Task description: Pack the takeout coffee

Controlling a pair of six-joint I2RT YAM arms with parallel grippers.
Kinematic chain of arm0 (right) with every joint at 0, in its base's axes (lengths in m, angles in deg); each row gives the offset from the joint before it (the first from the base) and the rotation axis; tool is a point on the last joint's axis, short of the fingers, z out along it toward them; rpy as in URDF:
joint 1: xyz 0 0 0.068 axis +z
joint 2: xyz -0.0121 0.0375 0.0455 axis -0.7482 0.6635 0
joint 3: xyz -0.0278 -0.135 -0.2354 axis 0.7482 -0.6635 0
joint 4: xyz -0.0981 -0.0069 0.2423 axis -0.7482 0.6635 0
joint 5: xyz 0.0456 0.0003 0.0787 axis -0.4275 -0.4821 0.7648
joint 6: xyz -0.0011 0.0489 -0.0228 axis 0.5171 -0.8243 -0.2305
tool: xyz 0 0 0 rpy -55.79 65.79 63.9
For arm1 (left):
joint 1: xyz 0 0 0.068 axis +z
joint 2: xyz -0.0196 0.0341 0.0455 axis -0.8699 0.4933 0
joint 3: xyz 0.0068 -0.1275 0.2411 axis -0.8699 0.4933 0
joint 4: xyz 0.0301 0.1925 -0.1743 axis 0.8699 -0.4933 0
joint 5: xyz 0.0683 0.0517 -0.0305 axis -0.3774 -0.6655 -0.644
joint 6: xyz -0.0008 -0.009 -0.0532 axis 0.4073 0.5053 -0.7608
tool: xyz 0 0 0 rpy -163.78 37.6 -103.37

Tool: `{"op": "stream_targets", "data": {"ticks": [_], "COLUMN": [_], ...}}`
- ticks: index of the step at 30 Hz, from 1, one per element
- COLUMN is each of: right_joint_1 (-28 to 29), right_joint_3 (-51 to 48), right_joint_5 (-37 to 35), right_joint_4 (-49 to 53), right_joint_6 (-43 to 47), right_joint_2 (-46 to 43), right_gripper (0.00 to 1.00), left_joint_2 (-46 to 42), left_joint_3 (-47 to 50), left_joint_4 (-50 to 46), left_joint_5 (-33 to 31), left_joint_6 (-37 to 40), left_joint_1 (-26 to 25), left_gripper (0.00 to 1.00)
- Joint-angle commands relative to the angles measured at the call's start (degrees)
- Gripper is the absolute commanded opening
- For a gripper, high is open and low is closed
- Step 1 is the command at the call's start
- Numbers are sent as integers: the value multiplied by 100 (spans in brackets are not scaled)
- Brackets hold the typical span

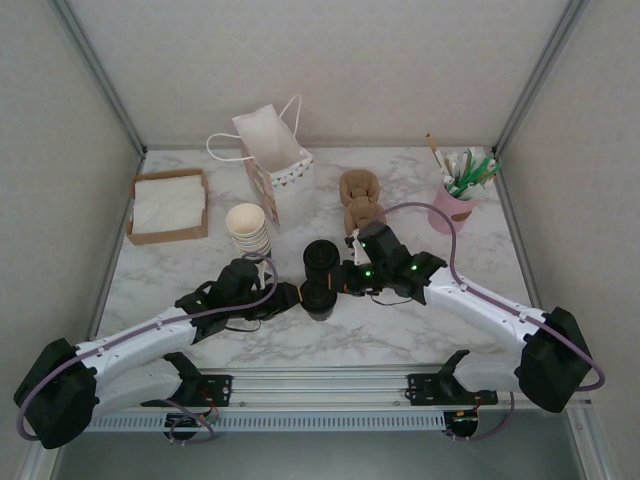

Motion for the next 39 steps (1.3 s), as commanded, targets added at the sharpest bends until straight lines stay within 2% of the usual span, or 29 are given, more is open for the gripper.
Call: {"op": "stream_targets", "data": {"ticks": [1, 10, 15, 24, 39], "right_joint_1": [-19, -211, -438, -469, -469], "right_joint_3": [170, 89, -9, -85, 20], "right_joint_5": [-5, -24, 23, 325, 588], "right_joint_4": [209, 407, 461, 229, 10], "right_joint_6": [168, 244, 243, 204, 251], "right_joint_2": [-3, -106, -77, 174, 608], "right_gripper": [11, 11, 11, 10, 9], "left_joint_2": [-157, -139, 11, 450, 424], "left_joint_3": [-237, -585, -647, -584, -250], "left_joint_4": [-282, -550, -572, -270, 85], "left_joint_5": [-73, -79, -68, 190, 141], "left_joint_6": [98, 333, 459, 516, 140], "left_joint_1": [-7, 183, 374, 404, -2], "left_gripper": [48, 49, 45, 39, 39]}}
